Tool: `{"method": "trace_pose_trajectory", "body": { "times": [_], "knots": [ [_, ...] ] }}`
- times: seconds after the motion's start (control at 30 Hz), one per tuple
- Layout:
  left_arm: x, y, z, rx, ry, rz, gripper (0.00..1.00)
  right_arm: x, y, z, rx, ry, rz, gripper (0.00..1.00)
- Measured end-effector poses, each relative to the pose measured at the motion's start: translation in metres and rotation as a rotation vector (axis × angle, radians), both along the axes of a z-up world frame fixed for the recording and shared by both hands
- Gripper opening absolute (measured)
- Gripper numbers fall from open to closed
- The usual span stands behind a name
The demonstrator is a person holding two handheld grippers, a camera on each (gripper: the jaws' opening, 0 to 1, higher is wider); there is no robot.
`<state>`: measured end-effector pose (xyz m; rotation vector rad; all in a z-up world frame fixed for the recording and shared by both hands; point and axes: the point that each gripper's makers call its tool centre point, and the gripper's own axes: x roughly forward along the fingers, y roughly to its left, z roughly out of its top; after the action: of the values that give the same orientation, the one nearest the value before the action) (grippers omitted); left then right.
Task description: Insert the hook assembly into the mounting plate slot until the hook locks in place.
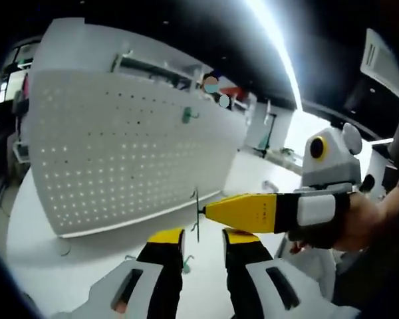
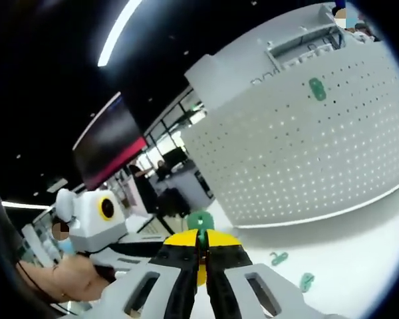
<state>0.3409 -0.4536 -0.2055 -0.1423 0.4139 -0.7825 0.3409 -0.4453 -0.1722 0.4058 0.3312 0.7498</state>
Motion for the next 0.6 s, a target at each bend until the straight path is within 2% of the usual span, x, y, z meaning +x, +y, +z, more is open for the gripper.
{"method": "trace_pose_trajectory", "body": {
  "times": [0.07,0.17,0.43,0.6],
  "knots": [
    [0.0,0.0,-0.001,0.006,-0.001,0.004,0.44,0.001,-0.001,0.0,0.001,0.001,-0.001,0.0],
    [0.0,-0.001,-0.001,0.014,-0.006,-0.005,0.55,0.001,-0.004,0.0,-0.011,-0.01,-0.004,0.0],
    [-0.002,-0.005,-0.002,0.021,-0.018,-0.034,0.79,0.003,-0.009,-0.001,-0.035,-0.023,-0.005,0.0],
    [-0.004,-0.004,-0.006,0.044,-0.012,-0.045,0.88,0.002,-0.013,-0.001,-0.044,-0.026,-0.006,0.0]
  ]
}}
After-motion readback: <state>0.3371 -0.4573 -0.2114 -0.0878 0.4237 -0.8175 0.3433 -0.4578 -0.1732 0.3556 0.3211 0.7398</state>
